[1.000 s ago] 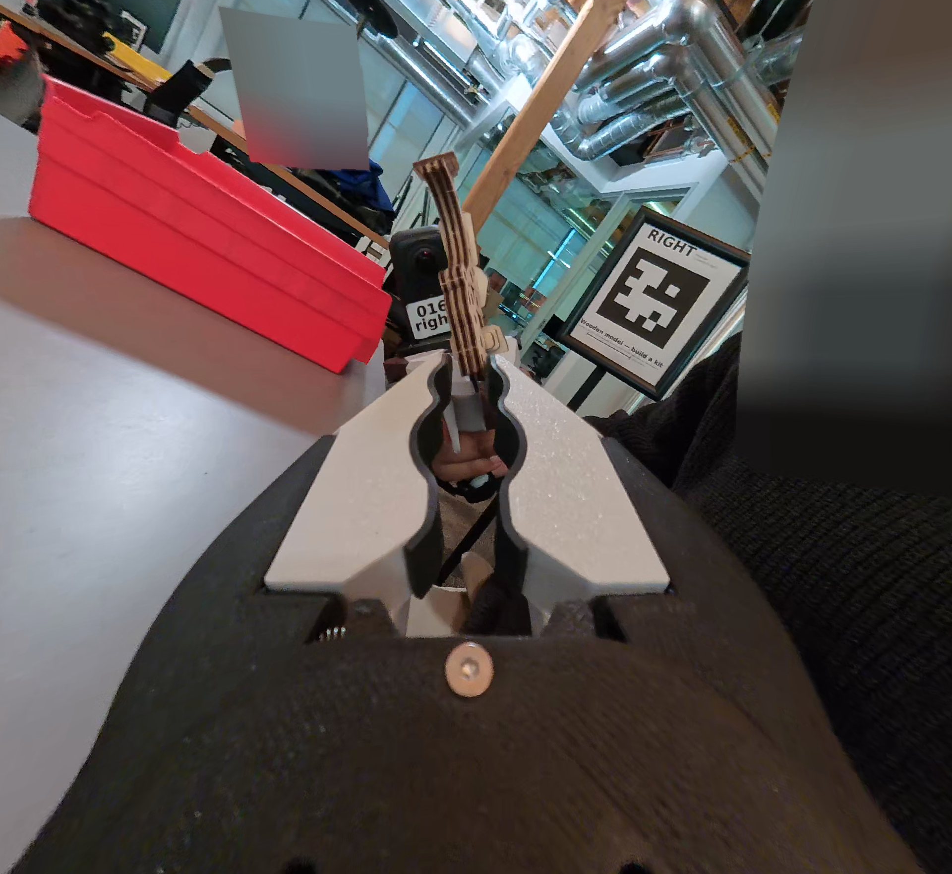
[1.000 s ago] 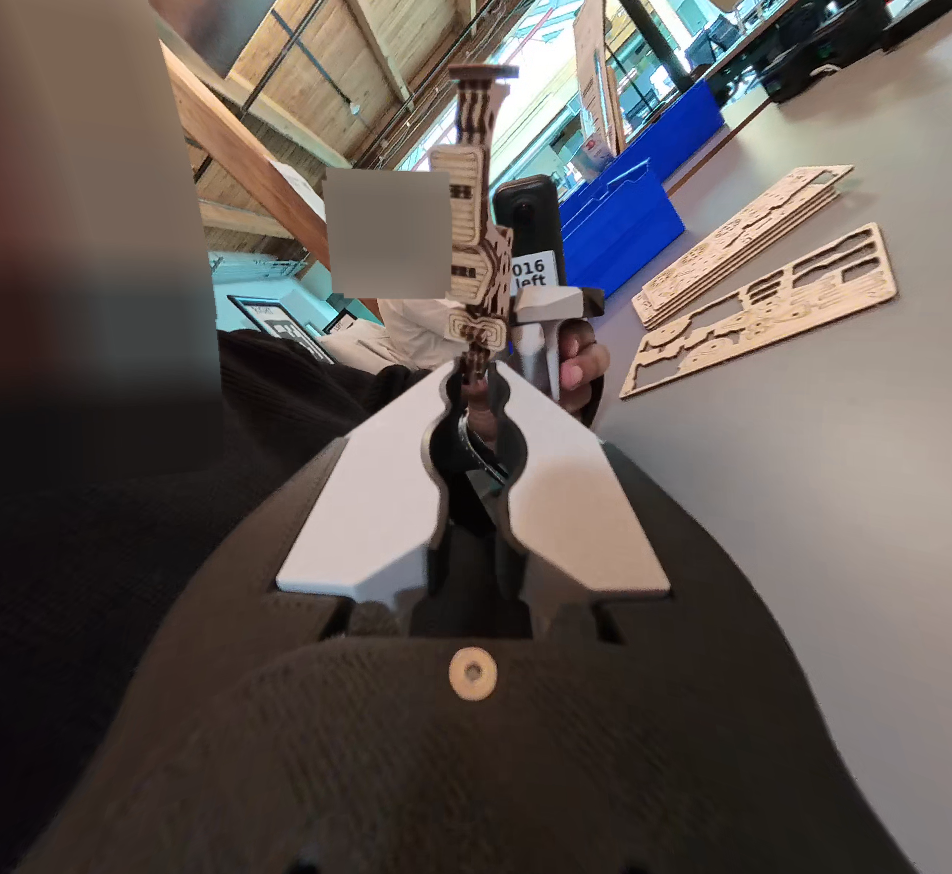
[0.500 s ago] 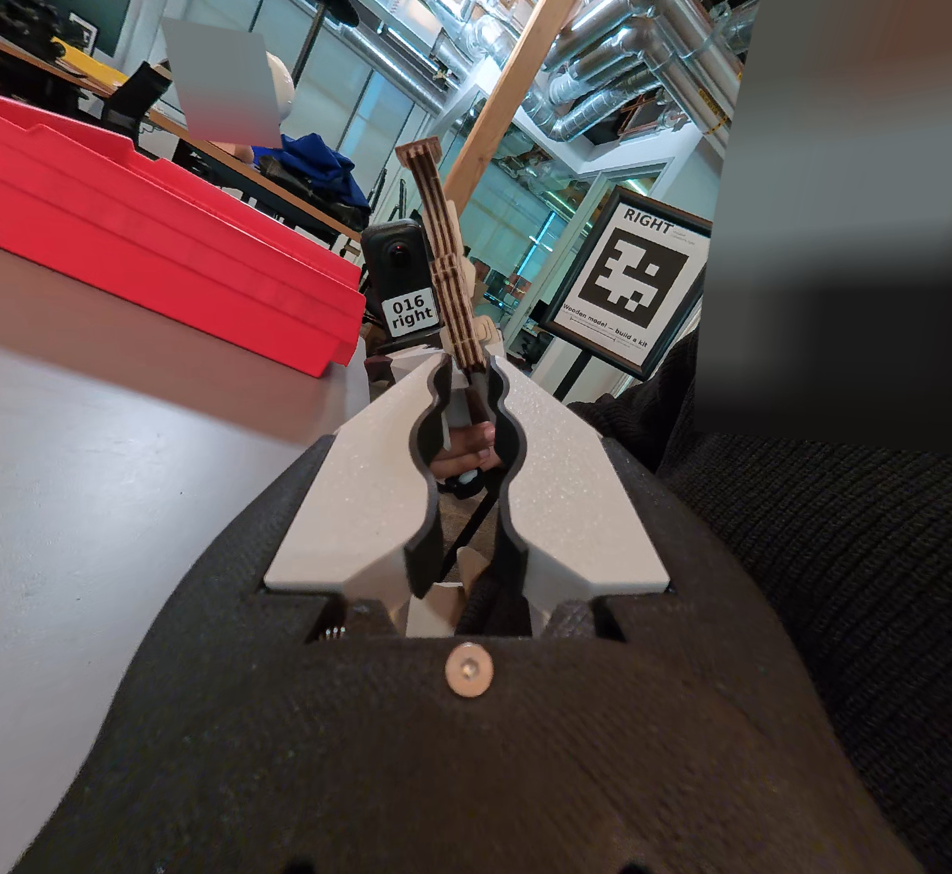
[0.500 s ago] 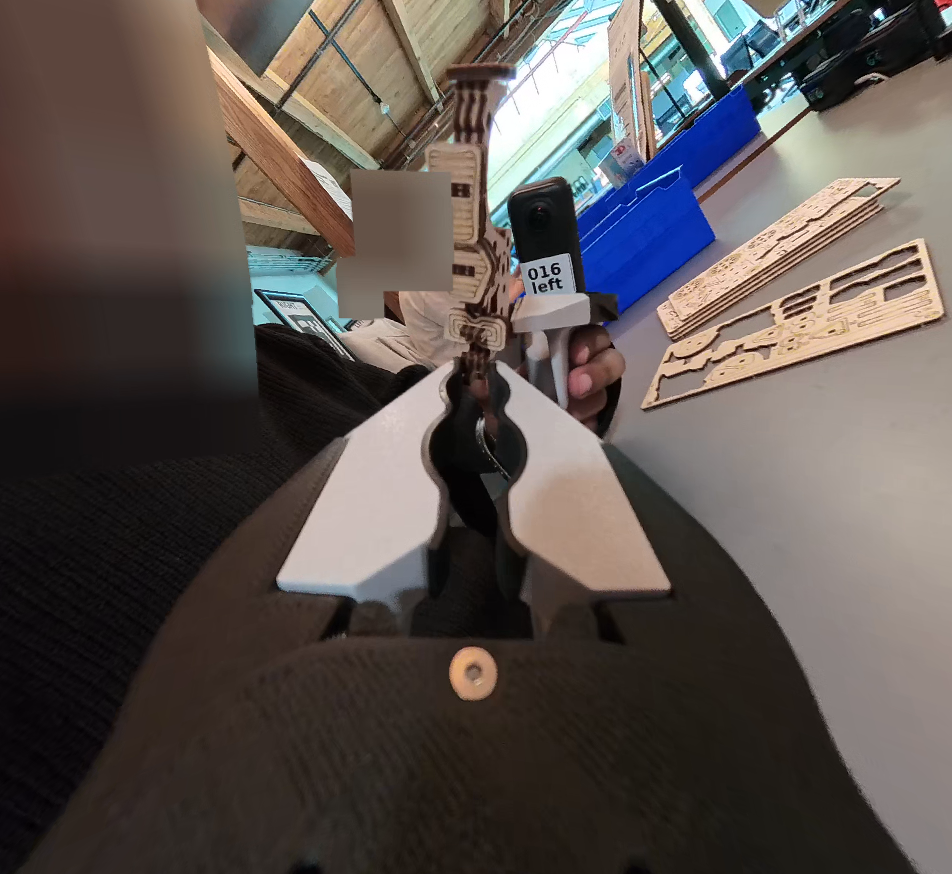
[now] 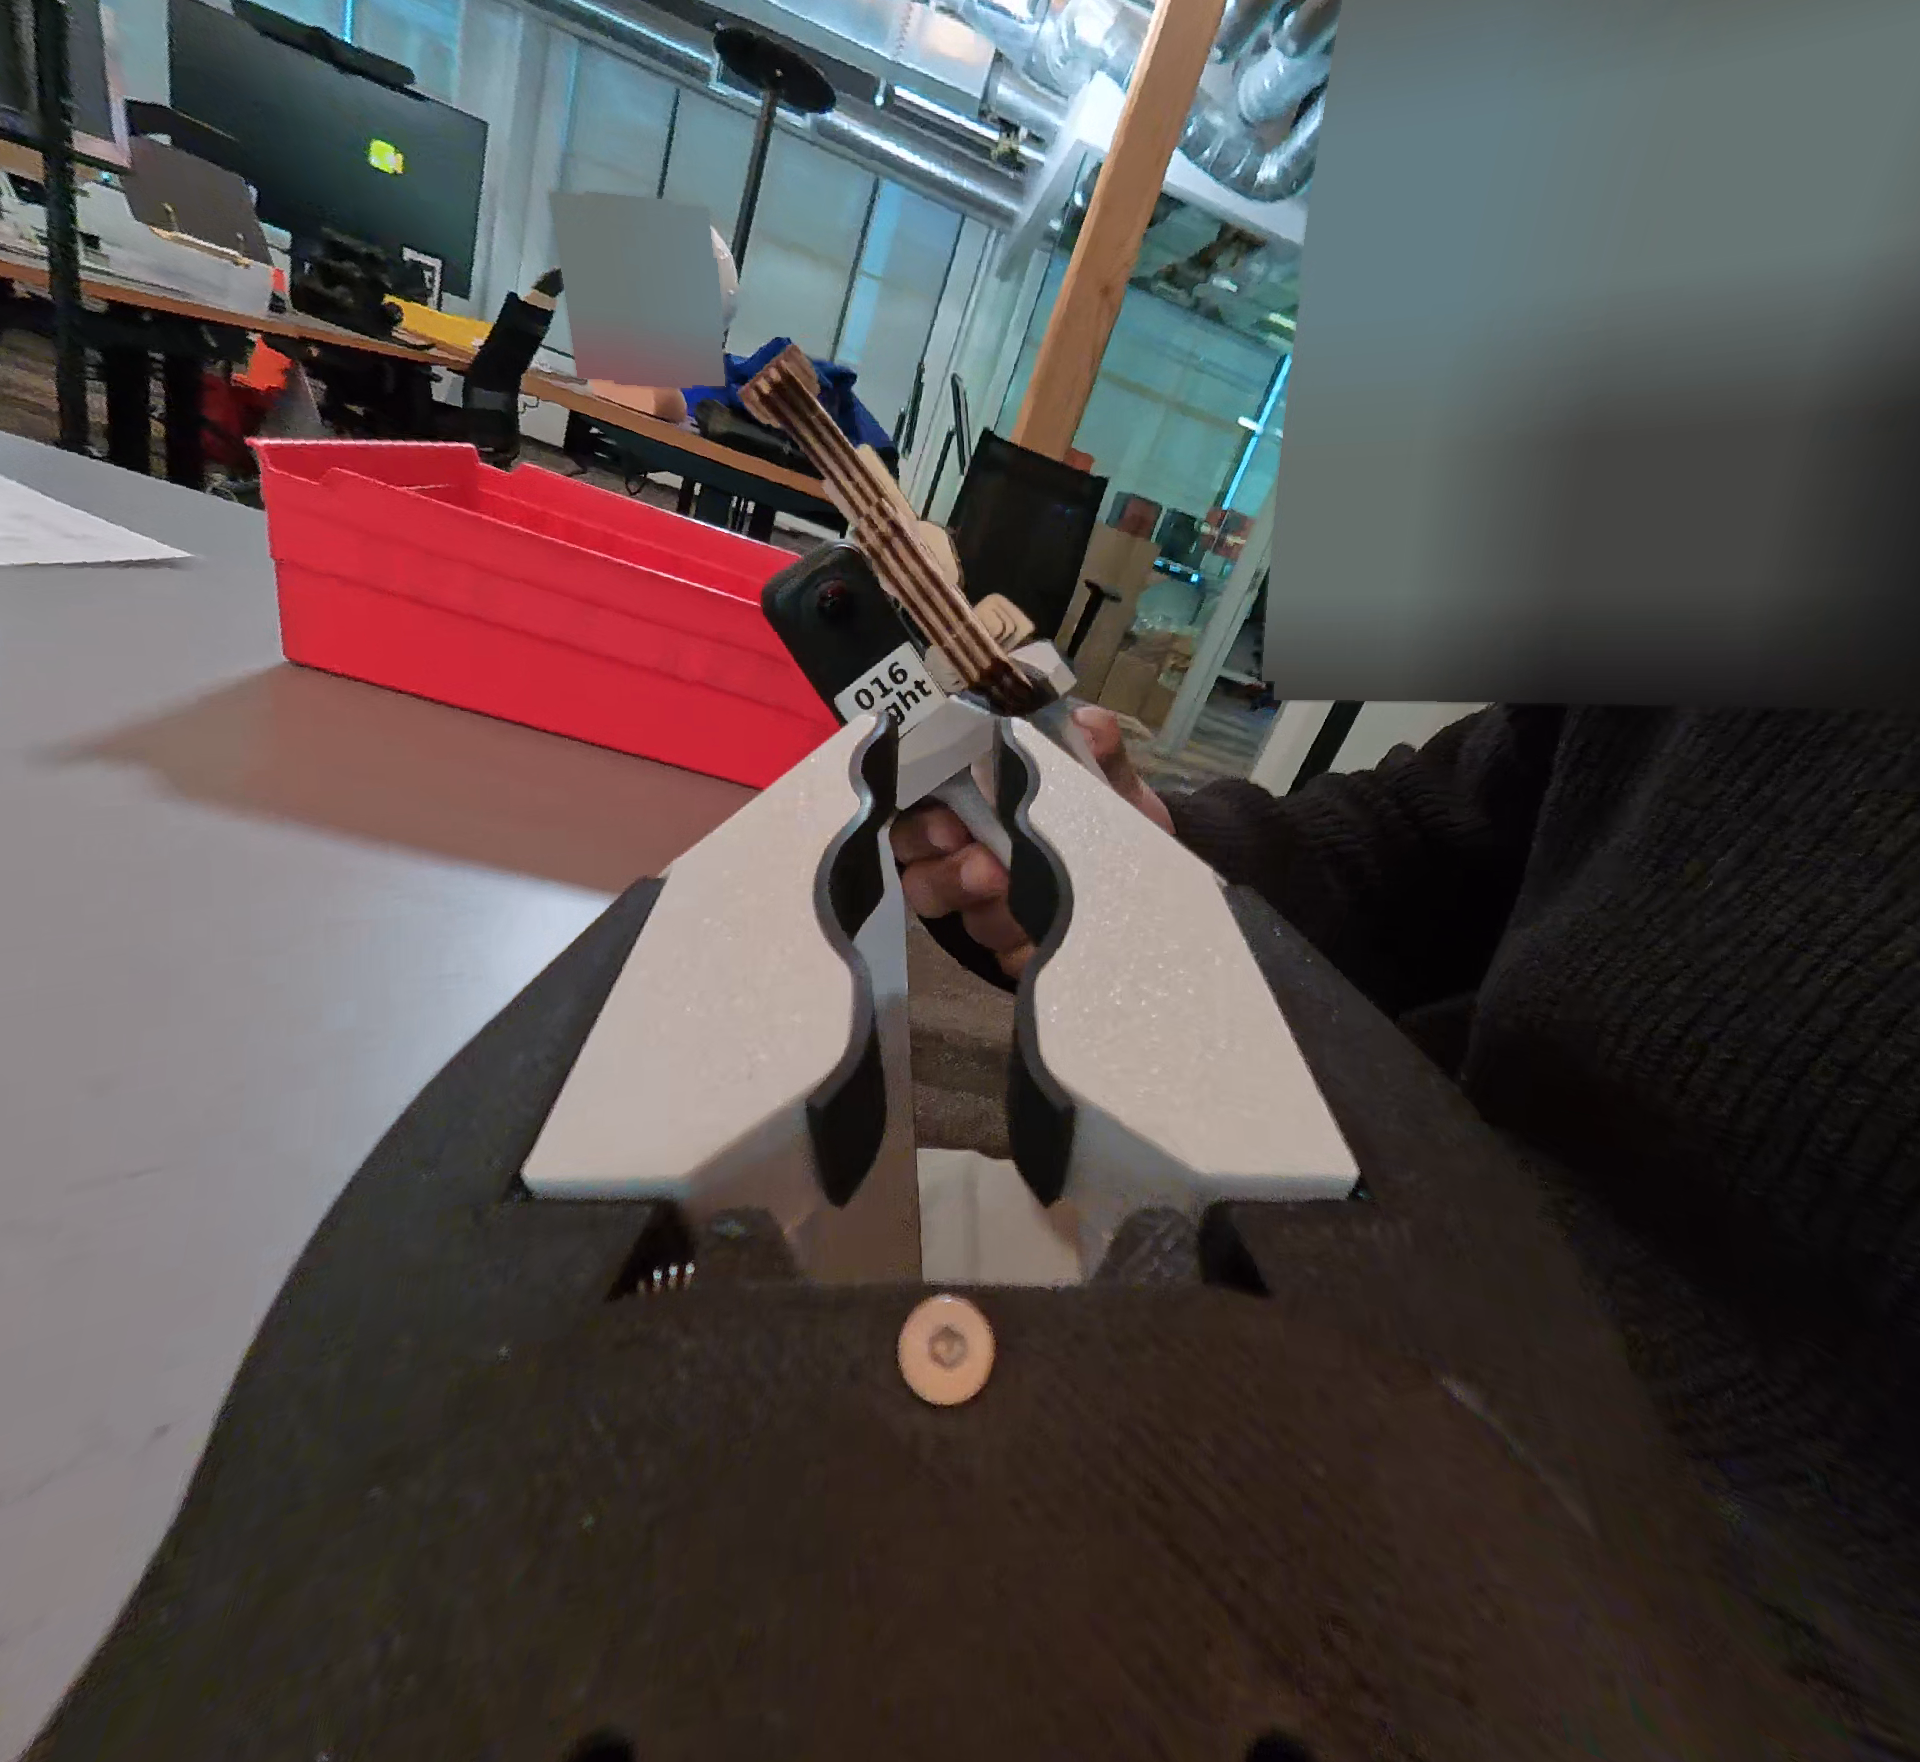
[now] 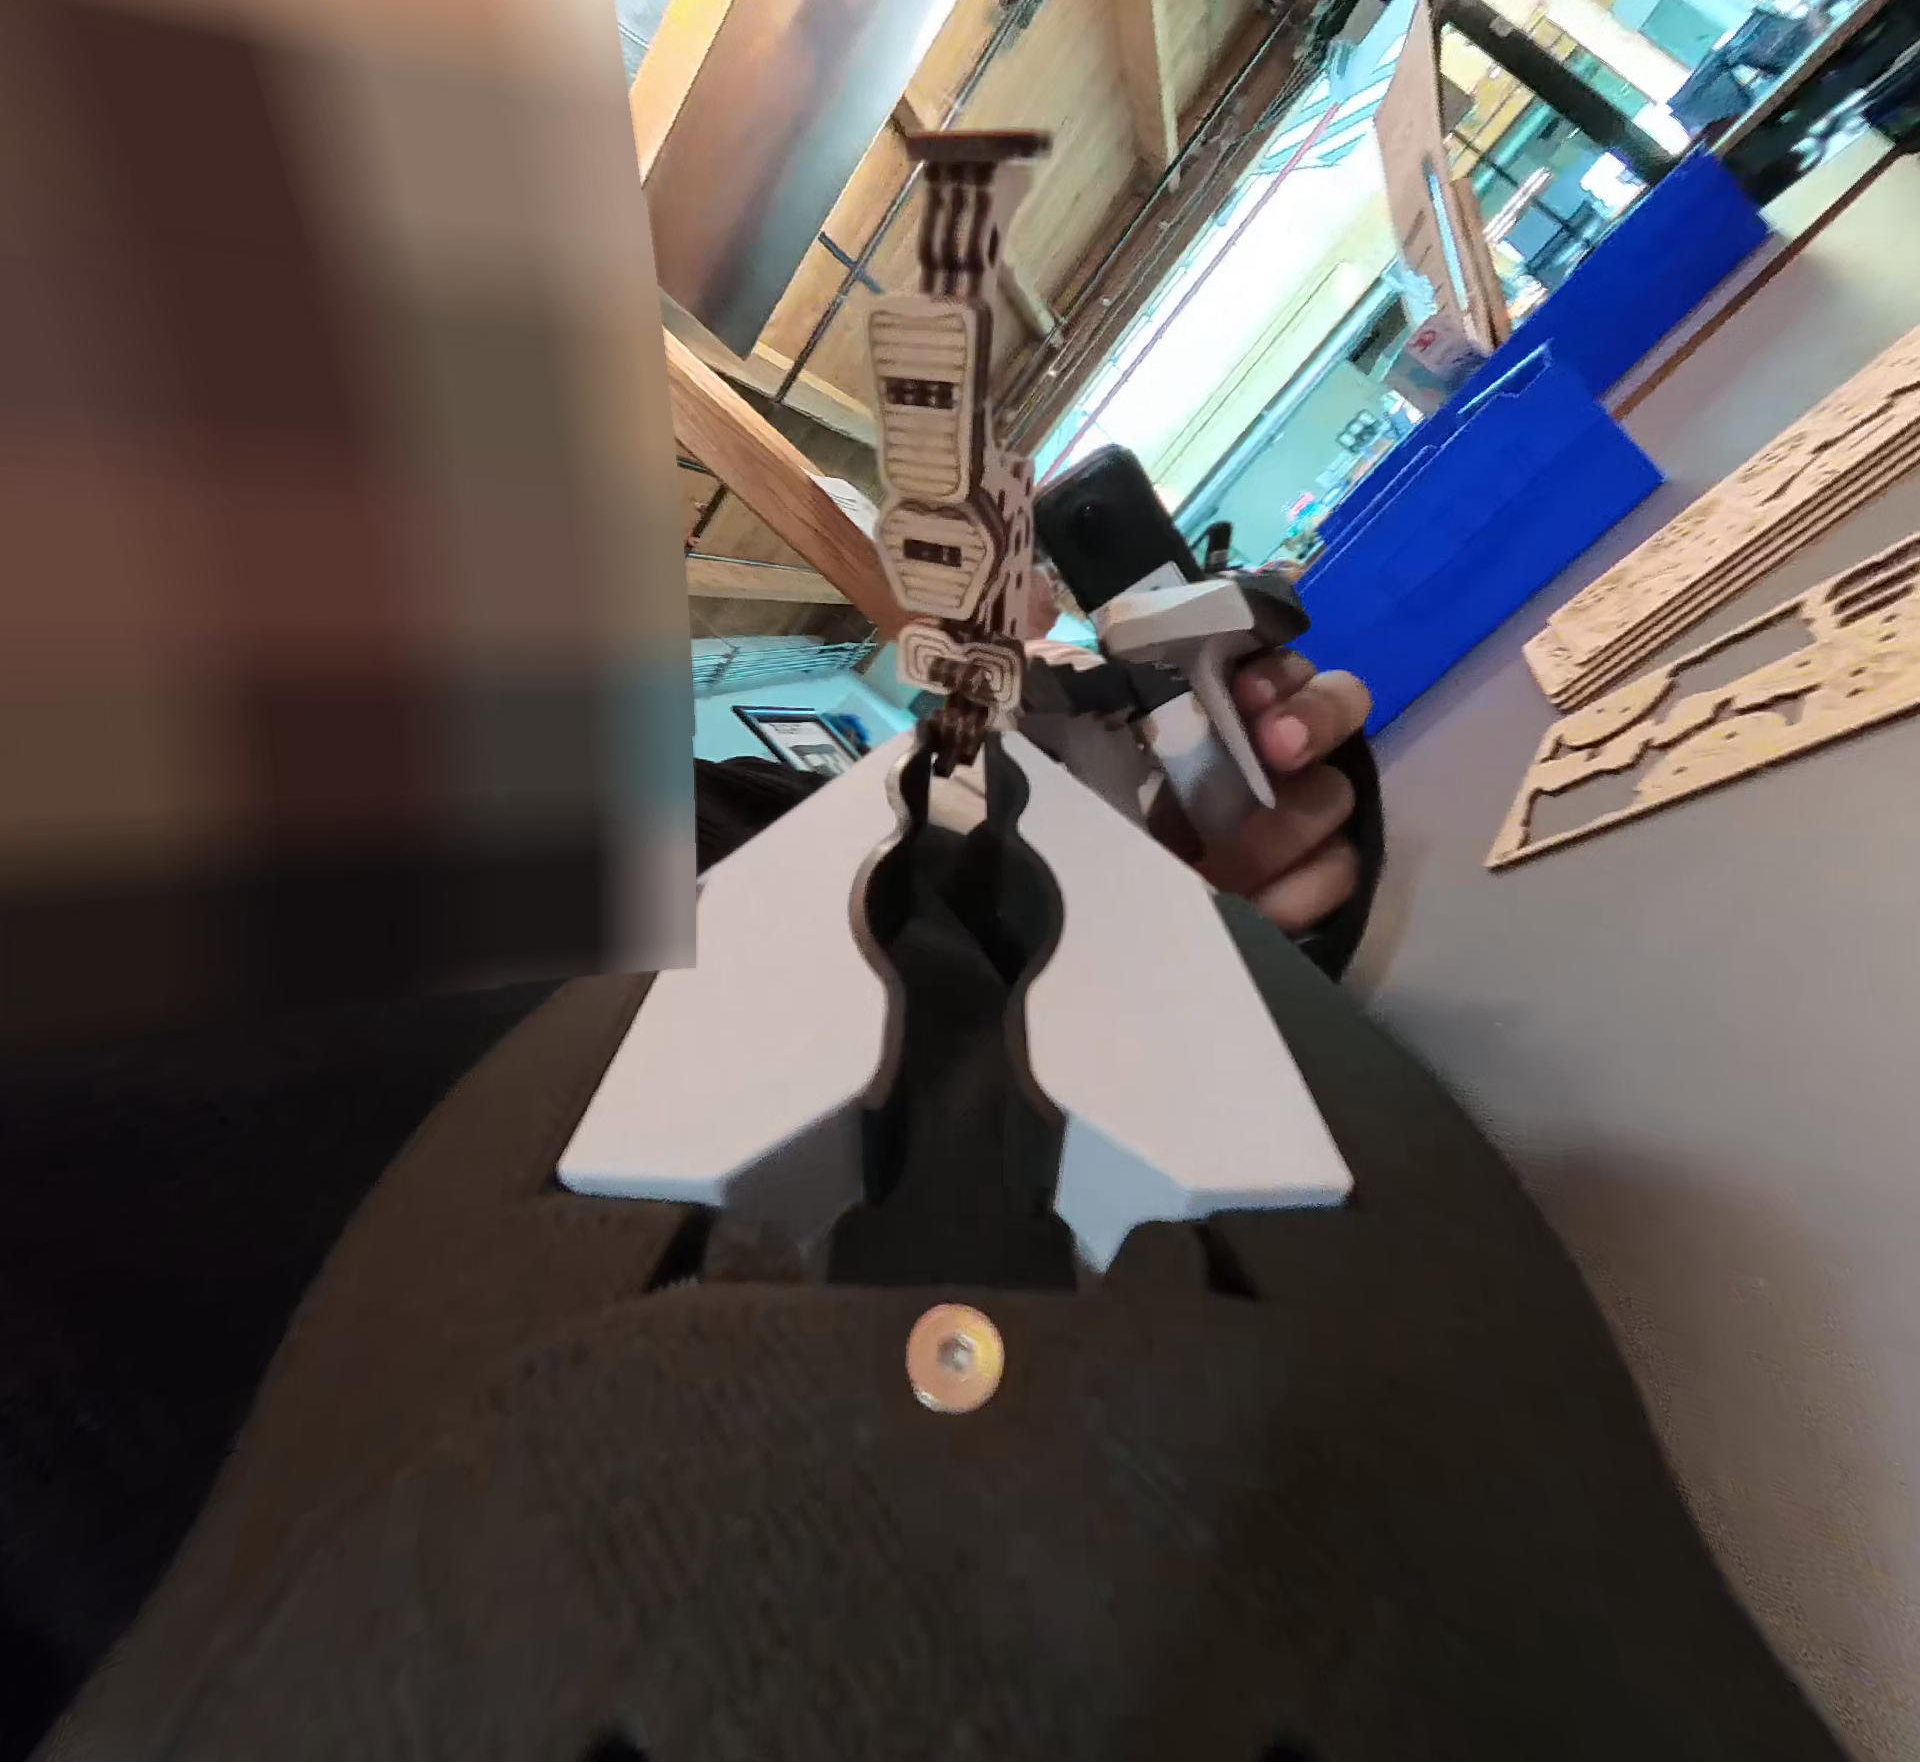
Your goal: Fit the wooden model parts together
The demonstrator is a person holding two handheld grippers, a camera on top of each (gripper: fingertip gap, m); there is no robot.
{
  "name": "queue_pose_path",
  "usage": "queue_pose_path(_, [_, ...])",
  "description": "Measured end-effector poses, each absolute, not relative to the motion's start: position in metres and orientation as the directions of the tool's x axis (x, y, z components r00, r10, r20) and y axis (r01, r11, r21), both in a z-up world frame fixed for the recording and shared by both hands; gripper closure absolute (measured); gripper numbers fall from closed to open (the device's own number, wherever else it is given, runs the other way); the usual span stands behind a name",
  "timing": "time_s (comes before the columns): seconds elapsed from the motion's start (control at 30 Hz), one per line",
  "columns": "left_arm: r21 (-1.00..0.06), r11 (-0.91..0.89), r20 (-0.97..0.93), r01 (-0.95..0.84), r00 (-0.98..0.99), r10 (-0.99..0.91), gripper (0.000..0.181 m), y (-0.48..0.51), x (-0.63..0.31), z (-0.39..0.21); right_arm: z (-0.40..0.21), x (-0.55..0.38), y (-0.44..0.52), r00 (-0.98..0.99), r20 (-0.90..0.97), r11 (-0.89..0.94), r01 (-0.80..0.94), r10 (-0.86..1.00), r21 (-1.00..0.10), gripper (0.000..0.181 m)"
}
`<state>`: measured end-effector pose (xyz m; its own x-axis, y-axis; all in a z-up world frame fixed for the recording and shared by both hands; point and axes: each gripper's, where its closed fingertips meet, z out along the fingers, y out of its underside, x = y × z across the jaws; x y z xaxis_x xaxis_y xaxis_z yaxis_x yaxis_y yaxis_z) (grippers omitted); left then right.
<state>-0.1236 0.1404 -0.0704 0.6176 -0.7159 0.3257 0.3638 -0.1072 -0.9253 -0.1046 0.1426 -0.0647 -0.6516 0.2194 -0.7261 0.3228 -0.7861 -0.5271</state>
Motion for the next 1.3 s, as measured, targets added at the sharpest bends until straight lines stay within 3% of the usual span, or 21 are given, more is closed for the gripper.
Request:
queue_pose_path(0.9, [-0.957, -0.013, 0.213, 0.291, 0.671, -0.71, 0.164, 0.134, -0.118, -0.062, -0.068, -0.104, 0.129, -0.654, -0.732, -0.746, 0.386, 0.193, -0.542, 0.173])
queue_pose_path(1.3, [-0.99, 0.11, -0.134, -0.088, 0.821, -0.555, 0.173, 0.141, -0.121, -0.073, -0.078, -0.11, 0.126, -0.586, -0.806, -0.772, 0.476, 0.08, -0.422, 0.173])
